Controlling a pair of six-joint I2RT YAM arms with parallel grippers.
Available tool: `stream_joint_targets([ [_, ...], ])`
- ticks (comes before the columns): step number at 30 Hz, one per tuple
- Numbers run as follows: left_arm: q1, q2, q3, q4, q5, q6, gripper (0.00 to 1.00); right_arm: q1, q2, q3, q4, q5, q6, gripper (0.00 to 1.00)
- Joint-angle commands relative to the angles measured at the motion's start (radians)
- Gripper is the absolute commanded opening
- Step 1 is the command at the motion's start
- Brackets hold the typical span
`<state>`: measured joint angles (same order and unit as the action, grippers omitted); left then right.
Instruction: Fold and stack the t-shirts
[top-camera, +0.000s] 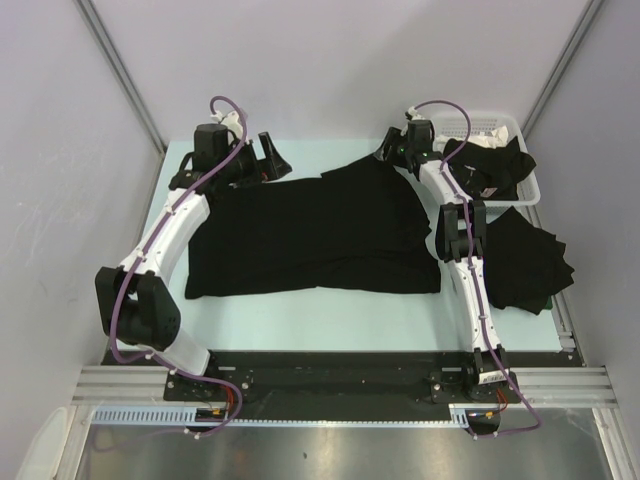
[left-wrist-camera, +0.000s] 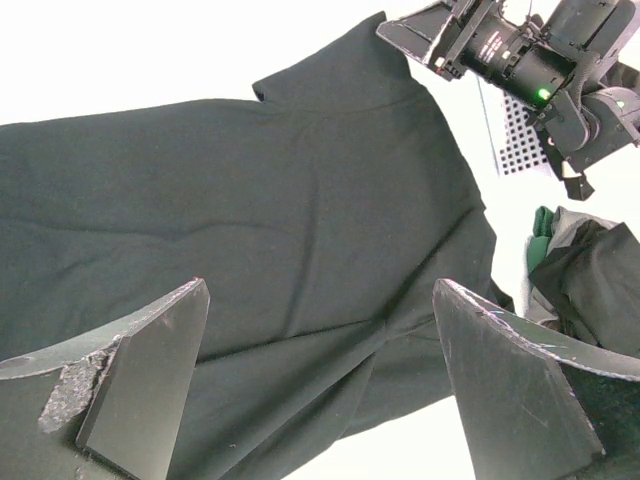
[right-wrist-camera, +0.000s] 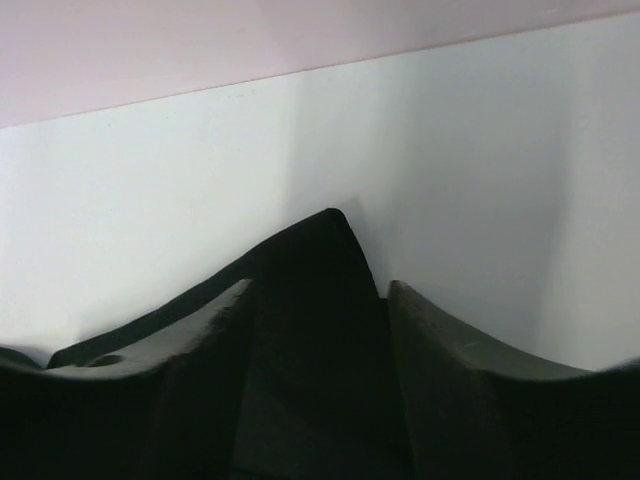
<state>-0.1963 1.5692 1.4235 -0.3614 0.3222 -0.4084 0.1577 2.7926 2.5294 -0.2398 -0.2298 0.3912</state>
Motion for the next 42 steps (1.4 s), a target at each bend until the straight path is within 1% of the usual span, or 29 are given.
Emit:
stream_joint_targets([
  [1, -0.008, -0.018, 0.014, 0.030, 0.023, 0.020, 0.99, 0.005, 0.015, -0.004, 0.010, -0.019, 0.008, 0.55],
  [2, -0.008, -0.020, 0.014, 0.029, 0.023, 0.020, 0.99, 0.005, 0.015, -0.004, 0.013, -0.022, 0.008, 0.52],
  [4, -0.008, -0.020, 0.012, 0.026, 0.021, 0.020, 1.00, 0.005, 0.015, -0.003, 0.011, -0.023, 0.006, 0.52],
  [7, -0.008, -0.023, 0.009, 0.026, 0.023, 0.019, 1.00, 0.005, 0.015, -0.003, 0.011, -0.031, 0.005, 0.47],
  [8, -0.008, -0.023, 0.011, 0.026, 0.023, 0.019, 0.99, 0.005, 0.015, -0.003, 0.010, -0.034, 0.005, 0.42],
  [10, -0.008, -0.028, 0.003, 0.027, 0.021, 0.019, 1.00, 0.003, 0.013, -0.001, 0.010, -0.039, 0.012, 0.37],
  [11, -0.008, -0.028, 0.000, 0.029, 0.020, 0.019, 1.00, 0.002, 0.012, -0.001, 0.010, -0.042, 0.014, 0.32],
  [13, -0.008, -0.026, -0.009, 0.029, 0.018, 0.019, 1.00, 0.000, 0.007, -0.001, 0.013, -0.045, 0.018, 0.28],
  [14, -0.008, -0.028, -0.014, 0.029, 0.009, 0.016, 0.99, 0.000, 0.005, -0.001, 0.016, -0.046, 0.018, 0.24],
  [15, -0.008, -0.026, -0.020, 0.032, 0.002, 0.011, 1.00, 0.000, 0.004, -0.001, 0.017, -0.046, 0.018, 0.23],
  [16, -0.008, -0.028, -0.034, 0.032, -0.011, 0.005, 1.00, -0.004, 0.002, -0.001, 0.017, -0.049, 0.020, 0.21],
  [17, -0.006, -0.026, -0.043, 0.033, -0.041, -0.003, 0.99, -0.006, -0.001, -0.001, 0.014, -0.052, 0.020, 0.15],
  [19, -0.005, -0.024, -0.076, 0.039, -0.072, -0.023, 1.00, -0.007, -0.010, -0.003, 0.011, -0.054, 0.020, 0.10],
  [20, -0.005, -0.024, -0.089, 0.044, -0.092, -0.032, 1.00, -0.012, -0.019, -0.006, 0.005, -0.057, 0.018, 0.05],
  [23, 0.000, -0.020, -0.126, 0.067, -0.149, -0.062, 0.99, -0.014, -0.048, -0.038, 0.007, -0.063, 0.009, 0.00],
  [31, 0.027, 0.035, -0.140, 0.096, -0.267, -0.078, 0.99, -0.023, -0.171, -0.167, -0.004, -0.097, -0.012, 0.00],
  [42, 0.130, 0.181, -0.095, 0.154, -0.290, -0.069, 1.00, -0.030, -0.297, -0.250, -0.021, -0.109, -0.043, 0.00],
])
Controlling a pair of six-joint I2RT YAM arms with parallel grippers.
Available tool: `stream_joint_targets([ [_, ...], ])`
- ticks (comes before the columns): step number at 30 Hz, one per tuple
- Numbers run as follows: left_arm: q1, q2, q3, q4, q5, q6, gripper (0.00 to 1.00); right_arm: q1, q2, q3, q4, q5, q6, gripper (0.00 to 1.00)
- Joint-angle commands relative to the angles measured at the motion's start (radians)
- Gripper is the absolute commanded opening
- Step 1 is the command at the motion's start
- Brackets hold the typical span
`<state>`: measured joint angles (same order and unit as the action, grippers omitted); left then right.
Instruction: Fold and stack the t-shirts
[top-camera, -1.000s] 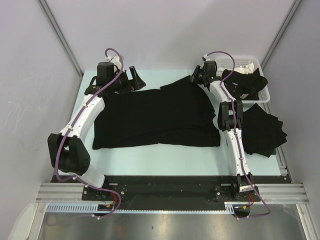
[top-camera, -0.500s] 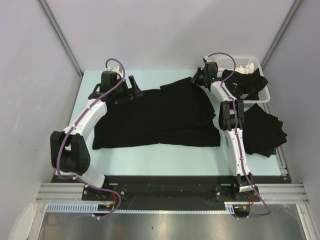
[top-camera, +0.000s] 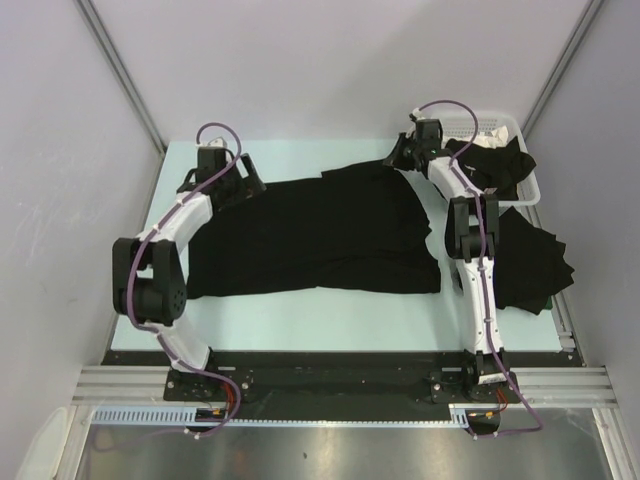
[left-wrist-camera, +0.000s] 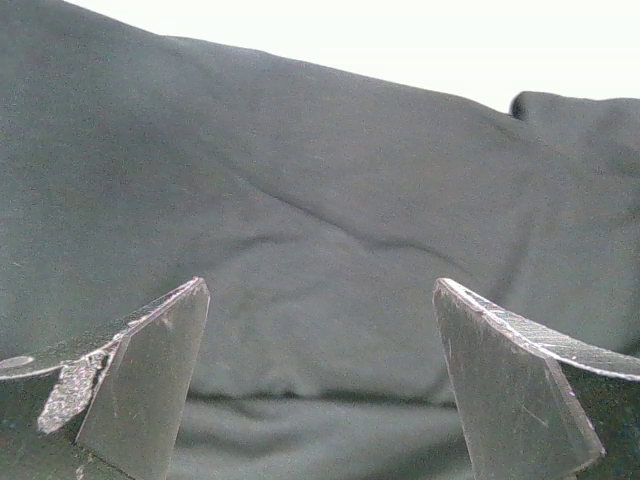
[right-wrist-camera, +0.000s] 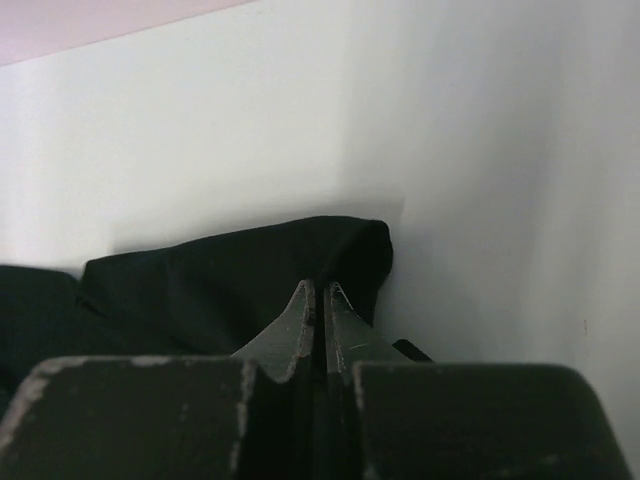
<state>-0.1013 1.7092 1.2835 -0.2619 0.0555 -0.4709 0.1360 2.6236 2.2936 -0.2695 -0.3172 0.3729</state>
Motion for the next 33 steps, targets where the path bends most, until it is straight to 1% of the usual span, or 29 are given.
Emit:
stream_joint_targets([
  [1, 0.041, 0.052, 0.056, 0.056, -0.025, -0.003, 0.99, -0.010, -0.135, -0.019, 0.009, -0.022, -0.026, 0.00],
  [8, 0.074, 0.156, 0.146, 0.050, -0.054, 0.014, 0.99, -0.024, -0.174, -0.082, 0.006, -0.034, -0.037, 0.00],
  [12, 0.092, 0.219, 0.217, 0.021, -0.138, 0.018, 1.00, -0.029, -0.189, -0.114, 0.000, -0.039, -0.043, 0.00],
  [14, 0.098, 0.268, 0.278, 0.004, -0.170, 0.023, 0.99, -0.032, -0.201, -0.135, -0.002, -0.039, -0.046, 0.00],
  [15, 0.098, 0.283, 0.298, -0.013, -0.183, 0.025, 1.00, -0.032, -0.204, -0.141, -0.002, -0.039, -0.049, 0.00],
  [17, 0.140, 0.329, 0.364, -0.039, -0.233, 0.020, 1.00, -0.032, -0.217, -0.158, -0.002, -0.042, -0.052, 0.00],
  [24, 0.175, 0.443, 0.537, -0.154, -0.341, -0.008, 1.00, -0.041, -0.237, -0.189, -0.008, -0.037, -0.069, 0.00],
  [28, 0.193, 0.481, 0.577, -0.189, -0.344, 0.000, 0.99, -0.042, -0.235, -0.191, -0.008, -0.039, -0.072, 0.00],
  [33, 0.218, 0.497, 0.579, -0.188, -0.338, -0.008, 1.00, -0.042, -0.231, -0.186, -0.005, -0.043, -0.072, 0.00],
])
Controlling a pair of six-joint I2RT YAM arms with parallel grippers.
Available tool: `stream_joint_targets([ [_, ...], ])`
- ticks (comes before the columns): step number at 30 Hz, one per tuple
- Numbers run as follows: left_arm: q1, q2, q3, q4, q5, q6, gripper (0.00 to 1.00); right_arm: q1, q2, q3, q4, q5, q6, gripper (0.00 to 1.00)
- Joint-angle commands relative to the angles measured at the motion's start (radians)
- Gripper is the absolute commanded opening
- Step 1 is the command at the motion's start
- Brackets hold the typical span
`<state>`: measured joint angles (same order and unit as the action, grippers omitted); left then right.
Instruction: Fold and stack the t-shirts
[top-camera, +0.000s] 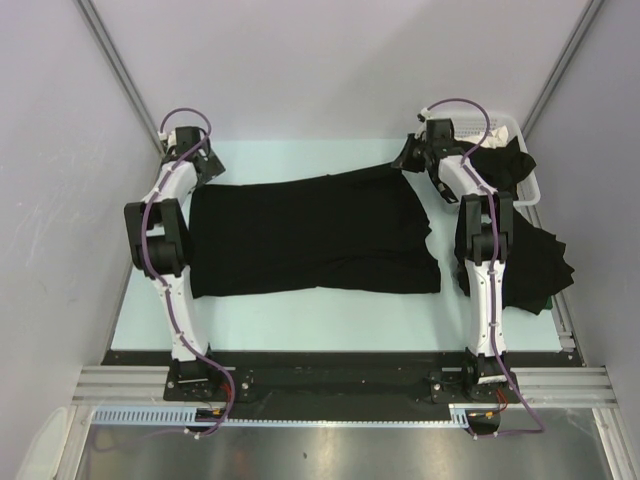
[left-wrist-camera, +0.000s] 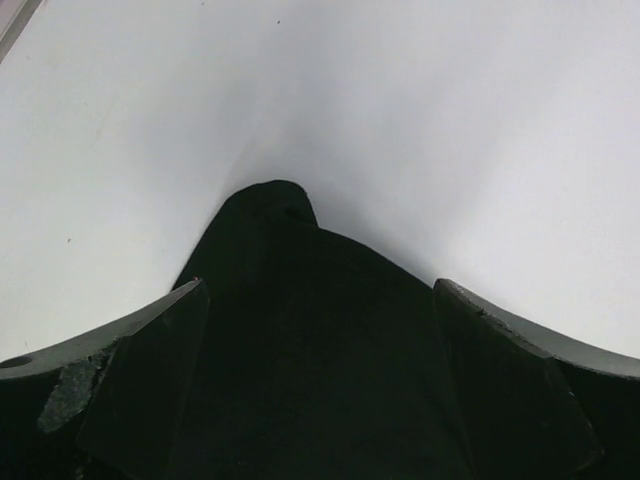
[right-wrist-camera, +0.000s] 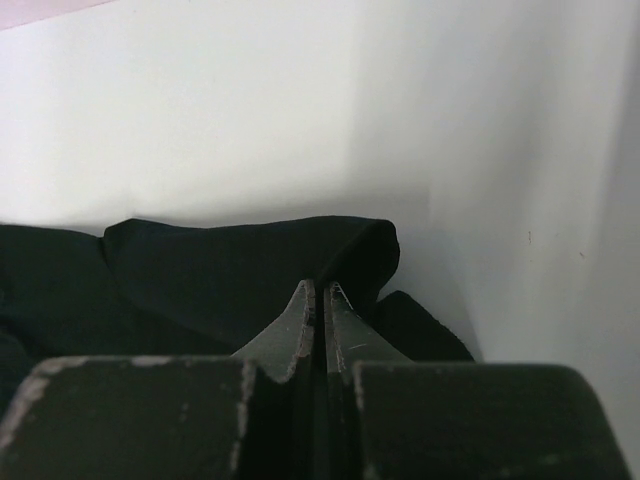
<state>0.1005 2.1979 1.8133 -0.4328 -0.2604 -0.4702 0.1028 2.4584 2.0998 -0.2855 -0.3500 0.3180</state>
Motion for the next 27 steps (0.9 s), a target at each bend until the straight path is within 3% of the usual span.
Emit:
stream_joint_targets([
  [1, 0.022, 0.013, 0.050, -0.020, -0.023, -0.010, 1.00, -0.011, -0.064, 0.009, 0.009, -0.010, -0.016, 0.00],
  [8, 0.045, 0.043, 0.069, -0.037, -0.022, -0.033, 0.90, -0.009, -0.070, 0.008, 0.005, -0.012, -0.027, 0.00],
  [9, 0.048, 0.052, 0.075, -0.035, -0.016, -0.034, 0.83, -0.009, -0.072, 0.008, 0.003, -0.014, -0.028, 0.00],
  [17, 0.056, 0.114, 0.138, -0.049, 0.038, -0.068, 0.68, -0.009, -0.072, 0.005, -0.001, -0.012, -0.033, 0.00],
  [27, 0.047, 0.079, 0.078, -0.092, 0.079, -0.077, 0.67, 0.006, -0.032, 0.058, -0.038, -0.015, -0.030, 0.00],
])
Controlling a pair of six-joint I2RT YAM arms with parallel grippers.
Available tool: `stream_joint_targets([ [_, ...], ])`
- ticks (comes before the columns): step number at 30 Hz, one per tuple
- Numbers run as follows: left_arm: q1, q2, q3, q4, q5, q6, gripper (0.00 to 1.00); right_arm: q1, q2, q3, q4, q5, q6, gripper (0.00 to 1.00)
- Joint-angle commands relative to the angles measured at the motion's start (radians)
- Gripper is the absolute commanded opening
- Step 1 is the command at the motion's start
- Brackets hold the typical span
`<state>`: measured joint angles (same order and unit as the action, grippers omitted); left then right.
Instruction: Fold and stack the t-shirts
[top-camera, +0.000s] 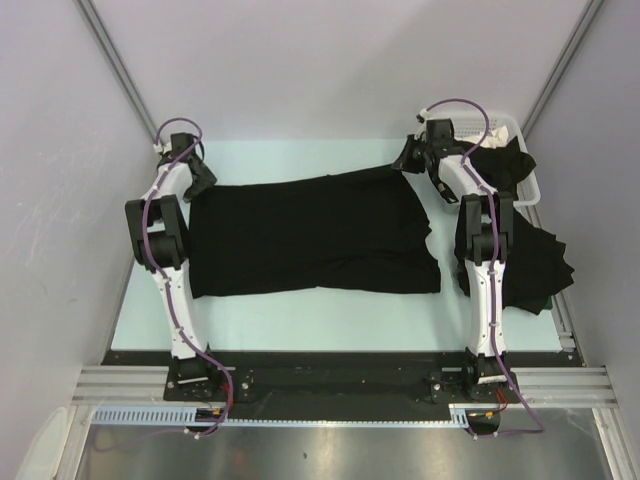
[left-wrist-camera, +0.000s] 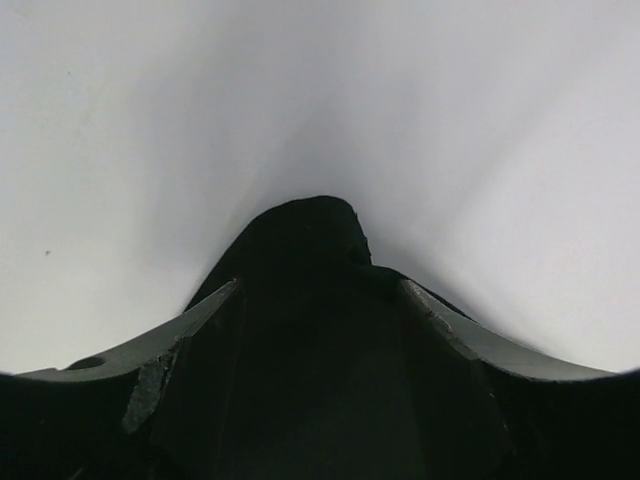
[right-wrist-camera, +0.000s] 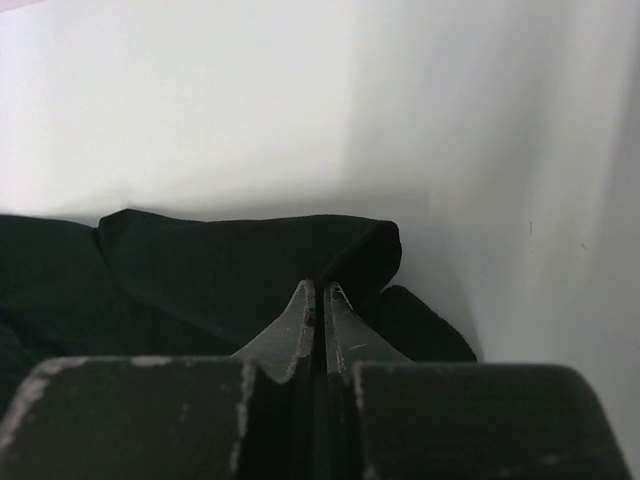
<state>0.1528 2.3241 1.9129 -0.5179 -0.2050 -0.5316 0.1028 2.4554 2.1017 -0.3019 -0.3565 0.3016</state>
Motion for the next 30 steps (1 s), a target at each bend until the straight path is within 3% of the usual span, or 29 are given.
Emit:
stream_joint_targets([
  [1, -0.006, -0.058, -0.029, -0.005, 0.019, -0.010, 0.67, 0.011, -0.026, 0.058, -0.023, -0.012, -0.015, 0.00],
  [11, -0.006, -0.022, 0.026, -0.004, 0.029, -0.001, 0.41, 0.025, -0.024, 0.035, -0.032, -0.030, -0.027, 0.00],
  [14, -0.006, -0.025, 0.046, -0.010, 0.021, -0.001, 0.47, 0.023, -0.024, 0.030, -0.034, -0.036, -0.029, 0.00],
  [16, -0.006, -0.028, 0.057, -0.014, 0.018, -0.002, 0.60, 0.023, -0.021, 0.029, -0.034, -0.038, -0.027, 0.00],
  [20, -0.006, -0.037, 0.063, -0.014, 0.010, 0.004, 0.72, 0.023, -0.015, 0.034, -0.028, -0.047, -0.019, 0.00],
  [30, 0.001, 0.050, 0.168, -0.016, -0.004, 0.012, 0.66, 0.011, -0.041, -0.003, -0.025, -0.062, -0.021, 0.00],
])
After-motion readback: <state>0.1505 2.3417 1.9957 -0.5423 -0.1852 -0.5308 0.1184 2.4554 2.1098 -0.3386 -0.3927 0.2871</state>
